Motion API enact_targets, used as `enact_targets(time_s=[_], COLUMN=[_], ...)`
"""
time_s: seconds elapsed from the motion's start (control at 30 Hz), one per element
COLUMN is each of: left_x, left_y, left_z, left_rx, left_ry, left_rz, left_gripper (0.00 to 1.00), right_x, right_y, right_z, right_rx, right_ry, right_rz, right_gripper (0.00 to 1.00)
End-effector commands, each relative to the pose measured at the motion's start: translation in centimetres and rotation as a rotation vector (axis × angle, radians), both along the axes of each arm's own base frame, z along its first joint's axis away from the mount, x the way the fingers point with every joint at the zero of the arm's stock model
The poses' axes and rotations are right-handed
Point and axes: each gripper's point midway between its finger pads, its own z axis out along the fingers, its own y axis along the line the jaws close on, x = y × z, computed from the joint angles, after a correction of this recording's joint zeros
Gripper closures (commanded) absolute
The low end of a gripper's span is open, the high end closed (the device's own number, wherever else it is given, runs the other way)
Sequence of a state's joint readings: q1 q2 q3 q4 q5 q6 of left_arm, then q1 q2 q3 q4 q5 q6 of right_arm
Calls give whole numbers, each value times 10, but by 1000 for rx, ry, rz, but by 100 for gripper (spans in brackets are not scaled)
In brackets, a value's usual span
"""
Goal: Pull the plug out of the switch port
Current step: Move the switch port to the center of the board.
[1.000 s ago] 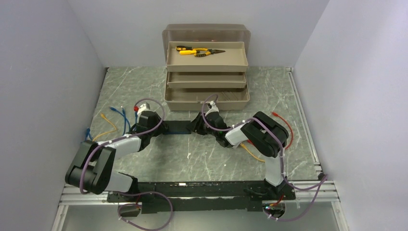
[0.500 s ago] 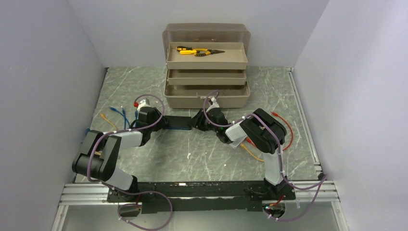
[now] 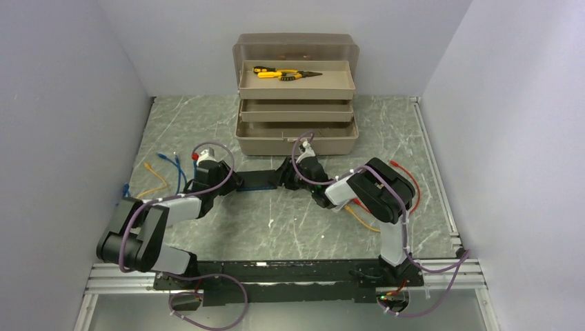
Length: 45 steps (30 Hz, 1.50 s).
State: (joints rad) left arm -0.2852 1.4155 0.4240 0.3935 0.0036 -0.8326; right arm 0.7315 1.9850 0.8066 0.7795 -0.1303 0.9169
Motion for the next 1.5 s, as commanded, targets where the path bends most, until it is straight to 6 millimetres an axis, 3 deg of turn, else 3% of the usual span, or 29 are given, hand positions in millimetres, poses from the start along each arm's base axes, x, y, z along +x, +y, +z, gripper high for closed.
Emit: enact_targets(time_s=[0.0,0.27,0.53,0.83,1.23,1.3,1.47], left_x=[-24,-28,-35,-28,-17,-17,-17], left_y=[-22,-19,-20,-18,-20,-19,-12], left_z=[-2,0,-1,1,-9,-7,7], left_rx=[-60,-54,-77,-53,-39,-36,-17], left_ry=[47,40,36,21,34,32,4], left_rz=[-105,-98,-98,-97,-92,-92,-67], left_gripper=[56,55,48,52,55,52,24], right_x=[-41,-51,-54,-40,-27,-28,-32], right_y=[-5,-14,-22,-18,-13,-15,-24], right_z=[-29,-16,-18,-18,-22,-17,-1], right_rx=[-97,-116,-142,-176,-193,-190,-196], right_ry=[88,64,51,23,15,6,-22], right_rz=[71,54,31,20,10,11,2], right_gripper=[47,42,38,55,55,49,30])
